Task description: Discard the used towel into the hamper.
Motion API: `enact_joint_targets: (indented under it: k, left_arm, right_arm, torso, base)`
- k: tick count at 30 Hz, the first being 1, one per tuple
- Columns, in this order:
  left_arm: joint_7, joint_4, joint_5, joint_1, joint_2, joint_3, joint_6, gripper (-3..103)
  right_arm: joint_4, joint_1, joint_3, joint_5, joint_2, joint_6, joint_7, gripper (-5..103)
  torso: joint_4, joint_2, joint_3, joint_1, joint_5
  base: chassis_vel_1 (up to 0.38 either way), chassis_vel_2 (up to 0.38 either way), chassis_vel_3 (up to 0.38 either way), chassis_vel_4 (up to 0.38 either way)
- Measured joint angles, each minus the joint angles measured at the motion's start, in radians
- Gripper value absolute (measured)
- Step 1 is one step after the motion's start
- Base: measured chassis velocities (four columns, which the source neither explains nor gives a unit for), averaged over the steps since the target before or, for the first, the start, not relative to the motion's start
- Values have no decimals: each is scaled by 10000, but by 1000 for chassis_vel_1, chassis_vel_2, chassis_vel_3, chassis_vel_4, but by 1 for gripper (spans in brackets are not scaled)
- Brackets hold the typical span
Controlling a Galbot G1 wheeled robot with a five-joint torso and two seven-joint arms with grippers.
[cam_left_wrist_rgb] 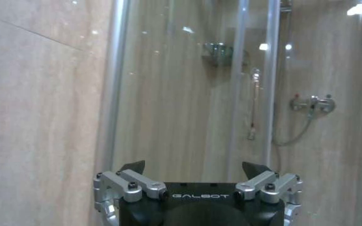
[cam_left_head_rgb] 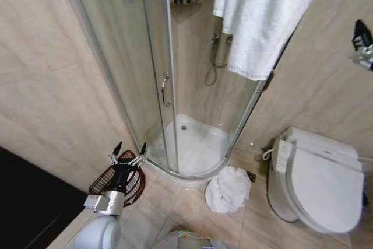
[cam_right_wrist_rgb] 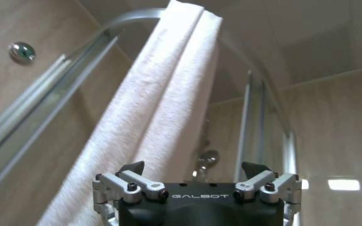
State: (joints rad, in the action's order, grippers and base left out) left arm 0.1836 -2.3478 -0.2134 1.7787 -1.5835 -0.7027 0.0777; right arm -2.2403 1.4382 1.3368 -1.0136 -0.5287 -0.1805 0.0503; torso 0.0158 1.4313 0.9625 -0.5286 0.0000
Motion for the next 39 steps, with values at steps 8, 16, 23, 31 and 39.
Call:
enact_joint_targets:
  k: [8, 16, 23, 31, 39]
  left_arm:
    - [0, 0, 0, -2, 0, 0, 0, 100]
    - [0, 0, 0, -1, -1, 0, 0, 100]
    - [-1, 0, 0, -2, 0, 0, 0, 100]
    - [0, 0, 0, -1, 0, 0, 0, 100]
    - [0, 0, 0, -2, 0, 0, 0, 100]
  right_arm:
    - [188, -722, -183, -571, 682, 309, 58, 100]
    - [944, -2194, -139, -1468, 2242, 785, 295, 100]
    - [1815, -4130, -1010, -1868, 3350, 1162, 612, 100]
    - [2668, -5013, -1099, -2070, 4584, 1410, 838, 100]
    - [4025, -4525, 51, -2098, 6085, 1458, 862, 100]
  torso:
    - [0, -1, 2, -5, 3]
    - [-4, -1, 3, -5, -5]
    - [1, -1, 2, -5, -1]
    - [3, -1, 2, -5, 3]
    - [3, -1, 1, -4, -4]
  base:
    - [77, 96, 95, 73]
    - [105, 114, 120, 114]
    - [56, 61, 55, 59]
    - [0, 0, 0, 0]
    - [0, 0, 0, 0]
